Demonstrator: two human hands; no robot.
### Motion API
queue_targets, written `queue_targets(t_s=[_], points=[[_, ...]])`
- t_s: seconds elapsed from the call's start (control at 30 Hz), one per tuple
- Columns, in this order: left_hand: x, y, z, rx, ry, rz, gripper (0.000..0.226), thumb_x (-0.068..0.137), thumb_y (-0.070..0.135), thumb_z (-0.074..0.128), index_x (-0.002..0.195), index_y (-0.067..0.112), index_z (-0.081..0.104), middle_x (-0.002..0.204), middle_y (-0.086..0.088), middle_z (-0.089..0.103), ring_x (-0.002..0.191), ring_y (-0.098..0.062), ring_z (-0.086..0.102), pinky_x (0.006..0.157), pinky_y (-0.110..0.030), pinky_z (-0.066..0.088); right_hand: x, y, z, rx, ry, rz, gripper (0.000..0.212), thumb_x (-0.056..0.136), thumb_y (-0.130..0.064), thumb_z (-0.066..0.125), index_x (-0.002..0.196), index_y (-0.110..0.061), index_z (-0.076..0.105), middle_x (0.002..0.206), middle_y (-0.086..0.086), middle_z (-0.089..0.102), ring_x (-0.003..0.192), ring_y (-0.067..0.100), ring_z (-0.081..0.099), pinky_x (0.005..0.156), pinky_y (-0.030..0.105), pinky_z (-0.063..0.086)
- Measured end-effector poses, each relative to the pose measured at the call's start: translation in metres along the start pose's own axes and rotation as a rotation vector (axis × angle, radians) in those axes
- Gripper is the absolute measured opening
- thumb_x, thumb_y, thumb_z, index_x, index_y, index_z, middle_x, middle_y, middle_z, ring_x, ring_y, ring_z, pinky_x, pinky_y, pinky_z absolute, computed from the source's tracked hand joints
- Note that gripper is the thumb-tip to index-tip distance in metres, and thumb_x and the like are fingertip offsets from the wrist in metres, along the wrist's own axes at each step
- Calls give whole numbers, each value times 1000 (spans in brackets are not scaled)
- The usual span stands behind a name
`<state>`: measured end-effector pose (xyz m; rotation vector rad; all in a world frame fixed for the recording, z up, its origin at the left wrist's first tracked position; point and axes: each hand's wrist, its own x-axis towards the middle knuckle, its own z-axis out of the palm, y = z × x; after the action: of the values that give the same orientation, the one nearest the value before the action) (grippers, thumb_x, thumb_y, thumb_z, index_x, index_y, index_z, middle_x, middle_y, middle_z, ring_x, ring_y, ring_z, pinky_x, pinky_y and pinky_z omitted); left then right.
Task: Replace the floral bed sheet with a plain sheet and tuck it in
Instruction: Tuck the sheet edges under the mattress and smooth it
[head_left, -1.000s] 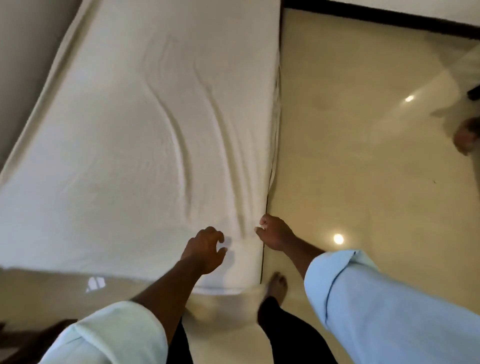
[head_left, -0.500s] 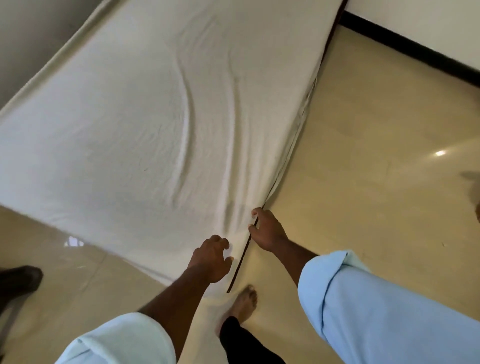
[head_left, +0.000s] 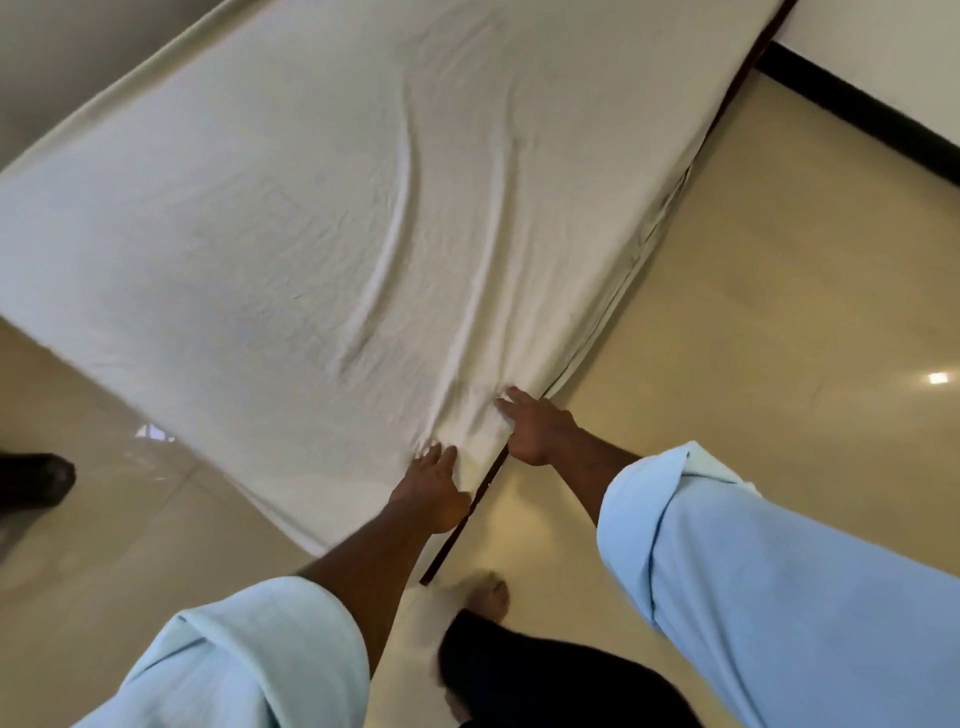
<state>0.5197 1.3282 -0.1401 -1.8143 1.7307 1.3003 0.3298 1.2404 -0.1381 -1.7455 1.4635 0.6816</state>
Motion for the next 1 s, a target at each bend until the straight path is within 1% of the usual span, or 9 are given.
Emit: queue_targets(t_s=[0.17, 0.23, 0.33, 0.43, 0.5, 0.63, 0.77, 0.87, 1.0], points=[[11, 5, 14, -77, -22, -50, 99, 96, 46, 57, 160, 16, -12, 167, -10, -15, 153, -36, -13, 125, -45, 4, 3, 7, 10, -4, -57, -38, 89, 93, -31, 54, 161, -41, -1, 167, -19, -20, 151, 34, 24, 115, 50, 36], [21, 6, 22, -24, -12, -76, 102, 94, 53, 54, 159, 15, -15, 167, -13, -13, 153, -37, -12, 125, -47, 1, 10, 15, 1, -69, -87, -75, 90, 92, -29, 53, 161, -43, -2, 167, -20, -20, 151, 32, 25, 117, 52, 31], [35, 12, 30, -12, -11, -200, 106, 90, 63, 52, 158, 19, -16, 167, -12, -12, 154, -38, -11, 125, -50, 7, 26, 37, -10, -32, -159, -223, 88, 89, -26, 52, 161, -43, 4, 167, -22, -15, 154, 26, 22, 121, 52, 26], [40, 40, 34, -51, 11, -378, 105, 90, 60, 56, 159, 22, -12, 168, -6, -13, 154, -37, -9, 122, -48, 18, 36, 77, -19, 87, -163, -441, 86, 86, -14, 53, 161, -40, 19, 168, -23, 0, 153, 14, 27, 119, 39, 34], [44, 66, 34, -86, 101, -511, 100, 92, 57, 54, 160, 17, -6, 168, -7, -9, 154, -37, -7, 120, -47, 23, 36, 98, -27, 66, -43, -543, 84, 83, -9, 52, 159, -38, 29, 168, -21, 11, 147, 15, 39, 116, 37, 38], [75, 114, 36, -300, 357, -772, 95, 97, 64, 33, 157, -3, 6, 166, -21, 3, 153, -41, 1, 121, -48, 22, 59, 131, -64, -58, 465, -668, 79, 72, -16, 55, 151, -23, 46, 164, 5, 29, 134, 32, 47, 101, 42, 43], [93, 141, 40, -385, 503, -934, 89, 98, 57, 36, 156, -4, 8, 165, -25, 1, 153, -43, 2, 121, -53, 21, 103, 161, -129, -364, 488, -698, 67, 82, -26, 56, 148, -19, 47, 159, 3, 38, 133, 29, 43, 99, 45, 45], [95, 154, 43, -327, 629, -841, 71, 99, 36, 41, 156, 4, 12, 164, -26, 1, 152, -44, 6, 119, -59, 21, 126, 164, -161, -457, 448, -780, 49, 91, -32, 59, 139, -22, 55, 143, 1, 54, 122, 28, 51, 91, 45, 49], [104, 175, 43, -185, 744, -413, 58, 97, 26, 48, 151, 15, 31, 165, -15, 15, 151, -34, 15, 117, -57, 27, 130, 159, -156, -520, 379, -904, 34, 88, -35, 70, 119, -23, 67, 119, -4, 64, 105, 26, 57, 77, 41, 50]])
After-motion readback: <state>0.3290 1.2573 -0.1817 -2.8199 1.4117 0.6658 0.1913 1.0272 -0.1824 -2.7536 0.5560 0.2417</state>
